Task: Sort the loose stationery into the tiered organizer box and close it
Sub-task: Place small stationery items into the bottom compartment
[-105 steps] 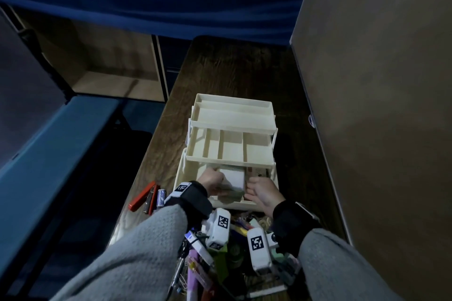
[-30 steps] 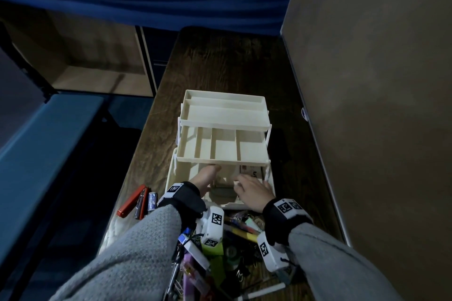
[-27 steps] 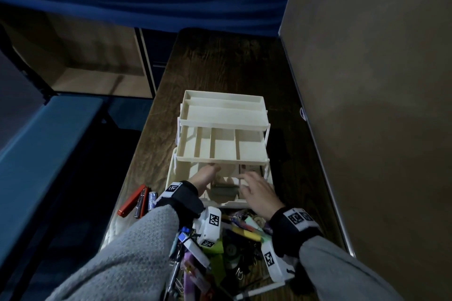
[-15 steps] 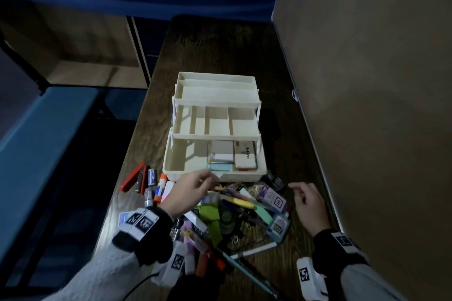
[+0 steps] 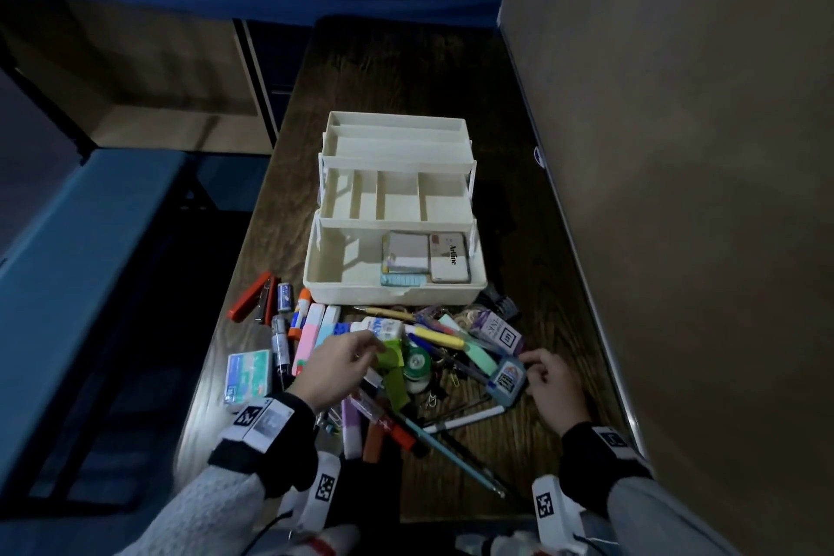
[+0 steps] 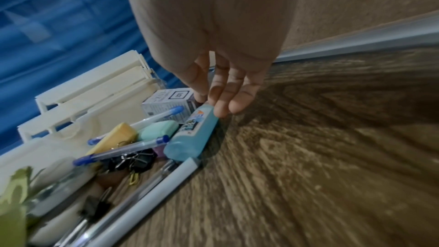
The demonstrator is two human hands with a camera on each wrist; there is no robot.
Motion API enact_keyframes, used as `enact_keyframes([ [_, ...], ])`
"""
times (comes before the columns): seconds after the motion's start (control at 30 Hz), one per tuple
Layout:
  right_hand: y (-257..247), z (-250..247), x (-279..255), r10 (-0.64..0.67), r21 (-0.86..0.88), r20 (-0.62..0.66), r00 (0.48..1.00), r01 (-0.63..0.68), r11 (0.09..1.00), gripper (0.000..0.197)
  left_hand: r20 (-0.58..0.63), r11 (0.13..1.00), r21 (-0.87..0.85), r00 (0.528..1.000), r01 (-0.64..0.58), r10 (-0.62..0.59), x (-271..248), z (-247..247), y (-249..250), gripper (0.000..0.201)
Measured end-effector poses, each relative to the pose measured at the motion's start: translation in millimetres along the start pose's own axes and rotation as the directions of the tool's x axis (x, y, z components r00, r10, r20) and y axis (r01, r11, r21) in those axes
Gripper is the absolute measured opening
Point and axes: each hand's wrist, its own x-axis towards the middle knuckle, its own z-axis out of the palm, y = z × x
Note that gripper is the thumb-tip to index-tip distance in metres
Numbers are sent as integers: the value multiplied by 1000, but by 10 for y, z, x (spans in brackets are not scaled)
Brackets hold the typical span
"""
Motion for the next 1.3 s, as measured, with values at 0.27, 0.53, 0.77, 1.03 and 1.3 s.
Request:
enact_keyframes([
  [0.27,-125,-67,-93,-132,-69,11,991,133,989,18,-74,987,-137,992,87,-98,-169,-105,-202,20],
  [0.53,-385,25,-69,-254,-150,244,936,295,944,17,-110,984,-139,985,115,-130,-219,-187,-185,21],
  [0.77,-442,239,-156,-267,-308,451,852,430,849,18,-96,981,-133,983,144,-157,-304,-163,-267,19],
  [1.03,-534,260,-166,-269,-365,427,864,436,823,13,-103,973,-142,975,180,-195,-338,-167,-290,20],
  [1.3,-575,21,-6,-308,-406,-10,951,278,871,21,-134,968,-161,967,192,-214,-386,-254,-289,19],
])
